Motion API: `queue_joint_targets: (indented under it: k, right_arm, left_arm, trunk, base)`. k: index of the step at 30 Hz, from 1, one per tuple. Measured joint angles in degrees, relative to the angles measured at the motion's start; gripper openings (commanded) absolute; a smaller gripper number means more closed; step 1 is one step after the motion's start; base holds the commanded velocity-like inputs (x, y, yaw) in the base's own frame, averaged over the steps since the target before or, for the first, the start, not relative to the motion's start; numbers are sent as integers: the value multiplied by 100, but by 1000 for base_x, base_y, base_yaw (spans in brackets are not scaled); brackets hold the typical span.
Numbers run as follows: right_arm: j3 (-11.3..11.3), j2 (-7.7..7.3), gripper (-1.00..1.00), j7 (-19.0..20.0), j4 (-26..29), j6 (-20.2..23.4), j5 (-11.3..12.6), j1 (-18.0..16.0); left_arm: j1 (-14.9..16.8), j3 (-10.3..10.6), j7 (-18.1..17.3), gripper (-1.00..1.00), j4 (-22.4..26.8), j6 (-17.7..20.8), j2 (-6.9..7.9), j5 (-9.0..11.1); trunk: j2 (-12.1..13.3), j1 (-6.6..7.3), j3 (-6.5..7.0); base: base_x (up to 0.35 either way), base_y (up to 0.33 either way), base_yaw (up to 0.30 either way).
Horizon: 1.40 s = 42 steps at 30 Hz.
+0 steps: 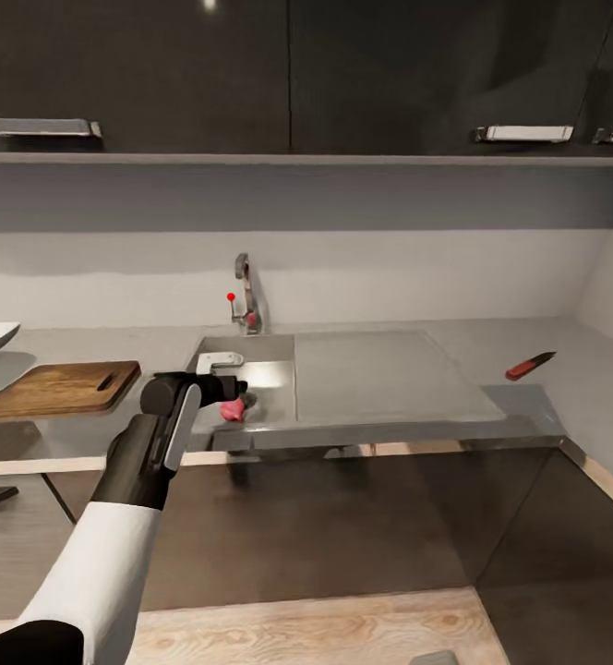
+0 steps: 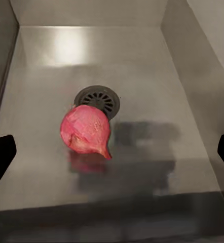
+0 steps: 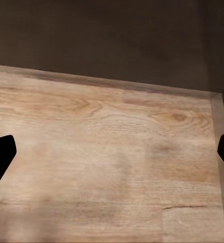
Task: In the kitchen, take the Vidalia onion out of the sink, dice it on the chopping board with the paring knife, put the diced onion into the bowl on the countertop, then place both the paring knife and the chopping board into the sink.
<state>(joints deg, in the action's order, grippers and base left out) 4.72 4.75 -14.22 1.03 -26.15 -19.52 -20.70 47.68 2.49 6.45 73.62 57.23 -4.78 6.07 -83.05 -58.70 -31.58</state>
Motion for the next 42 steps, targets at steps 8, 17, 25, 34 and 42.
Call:
queue_joint_targets:
  k: [8,17,25,34,42]
  right_arm:
    - [-1,27,100,101,0,476,7,0]
    - [1,28,100,252,1,780,8,0]
    - [7,32,100,256,0,793,8,-2]
    - [8,34,100,252,0,794,8,0]
    - [7,34,100,252,0,794,8,0]
  left_arm:
    - [1,-25,-1,100,-298,-13,62,-10]
    - [0,-18,-1,100,-485,-21,88,-9]
    - [0,-7,-1,100,-741,-31,86,-17]
    - [0,-1,-1,100,-864,-30,82,-17]
    - [0,-2,0,100,-1330,-485,81,-18]
  trunk:
    - [0,0,0]
    - [0,-2,0]
    - [0,-1,0]
    - [0,-3,0]
    - [0,-3,0]
  base:
    - [261,170,0]
    - [79,46,0]
    - [148,-115,0]
    - [78,-70,0]
    - [1,-1,0]
